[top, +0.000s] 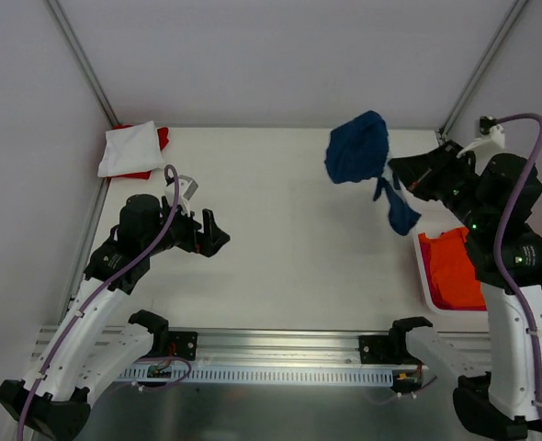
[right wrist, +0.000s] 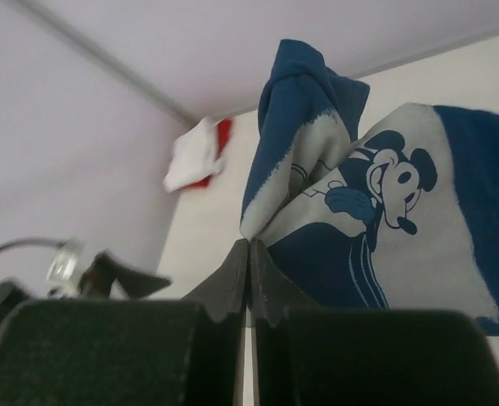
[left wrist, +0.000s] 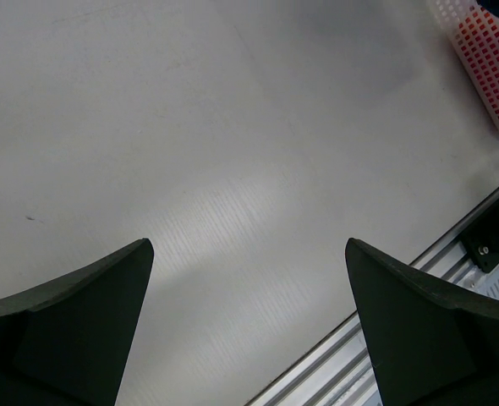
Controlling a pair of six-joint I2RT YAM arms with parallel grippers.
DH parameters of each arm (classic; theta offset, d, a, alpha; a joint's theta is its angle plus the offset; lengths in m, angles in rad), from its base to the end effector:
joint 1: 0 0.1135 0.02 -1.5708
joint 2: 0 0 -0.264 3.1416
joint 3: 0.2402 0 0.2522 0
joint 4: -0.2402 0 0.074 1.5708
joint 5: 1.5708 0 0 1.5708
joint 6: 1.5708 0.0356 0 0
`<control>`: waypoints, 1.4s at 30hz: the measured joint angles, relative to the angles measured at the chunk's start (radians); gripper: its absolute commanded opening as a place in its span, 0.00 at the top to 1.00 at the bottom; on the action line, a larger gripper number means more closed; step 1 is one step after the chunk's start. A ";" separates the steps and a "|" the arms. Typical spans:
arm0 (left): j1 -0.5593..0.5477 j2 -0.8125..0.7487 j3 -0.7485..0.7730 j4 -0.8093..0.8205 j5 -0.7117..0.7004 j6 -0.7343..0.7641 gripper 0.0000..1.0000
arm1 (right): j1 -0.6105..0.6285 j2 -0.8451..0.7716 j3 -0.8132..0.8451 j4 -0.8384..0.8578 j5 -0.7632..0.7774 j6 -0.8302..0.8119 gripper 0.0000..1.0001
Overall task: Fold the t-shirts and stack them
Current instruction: Move the tshirt to the center of the board
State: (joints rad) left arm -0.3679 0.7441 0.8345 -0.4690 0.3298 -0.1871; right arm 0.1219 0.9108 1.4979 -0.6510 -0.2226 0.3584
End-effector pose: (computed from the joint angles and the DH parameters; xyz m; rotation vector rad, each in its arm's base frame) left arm 0.1492 -0.0699 0.3344 0.4010 1.9499 -0.6842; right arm 0.1354 0.0245 0.5008 0.0229 1.6614 0.5481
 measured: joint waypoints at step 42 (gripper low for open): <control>0.000 -0.017 0.000 -0.001 -0.101 0.020 0.01 | 0.459 0.658 -0.211 0.137 0.300 -0.048 1.00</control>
State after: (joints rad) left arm -0.3679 0.7273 0.8345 -0.4698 0.2287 -0.1669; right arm 0.5808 1.5684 1.2873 -0.5140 0.0772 0.3107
